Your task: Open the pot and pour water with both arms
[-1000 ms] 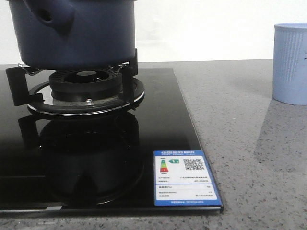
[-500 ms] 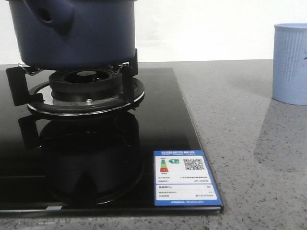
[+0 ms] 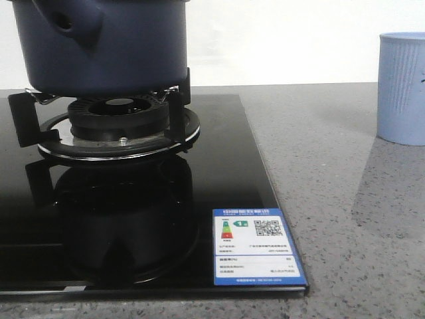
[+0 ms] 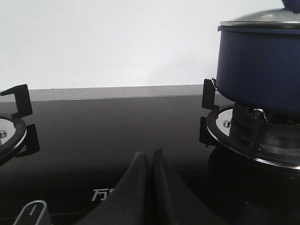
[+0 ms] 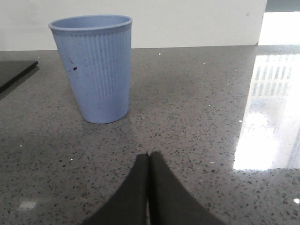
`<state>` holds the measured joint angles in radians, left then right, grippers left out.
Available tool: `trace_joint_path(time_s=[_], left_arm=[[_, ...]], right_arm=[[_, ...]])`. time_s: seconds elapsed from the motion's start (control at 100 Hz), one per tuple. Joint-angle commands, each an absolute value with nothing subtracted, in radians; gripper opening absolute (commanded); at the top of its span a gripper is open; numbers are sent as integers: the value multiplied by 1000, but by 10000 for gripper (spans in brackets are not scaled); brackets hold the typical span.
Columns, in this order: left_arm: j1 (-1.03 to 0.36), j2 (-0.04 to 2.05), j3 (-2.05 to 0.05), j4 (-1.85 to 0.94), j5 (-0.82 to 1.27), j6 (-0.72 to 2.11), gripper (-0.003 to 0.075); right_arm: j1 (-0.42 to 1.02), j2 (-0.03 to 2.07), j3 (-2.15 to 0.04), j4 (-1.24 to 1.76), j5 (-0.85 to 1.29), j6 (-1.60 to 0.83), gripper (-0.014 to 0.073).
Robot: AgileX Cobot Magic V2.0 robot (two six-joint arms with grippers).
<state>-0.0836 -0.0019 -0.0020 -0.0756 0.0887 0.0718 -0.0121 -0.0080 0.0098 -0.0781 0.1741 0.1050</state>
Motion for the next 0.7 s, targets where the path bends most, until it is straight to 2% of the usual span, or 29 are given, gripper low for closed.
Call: trace_joint_path(time_s=[0.0,0.33,0.69], left_arm=[[-92,-29,13,-75,10,62,-16],[-92,-29,13,-88,10,55,-16],[-92,-29,13,-361,-12,55,-16]], right_arm=[[-20,-31,26,-90,90,104,-61],[-20,-31,26,122,84,104,-61],[-20,-31,26,351,47,104,-61]])
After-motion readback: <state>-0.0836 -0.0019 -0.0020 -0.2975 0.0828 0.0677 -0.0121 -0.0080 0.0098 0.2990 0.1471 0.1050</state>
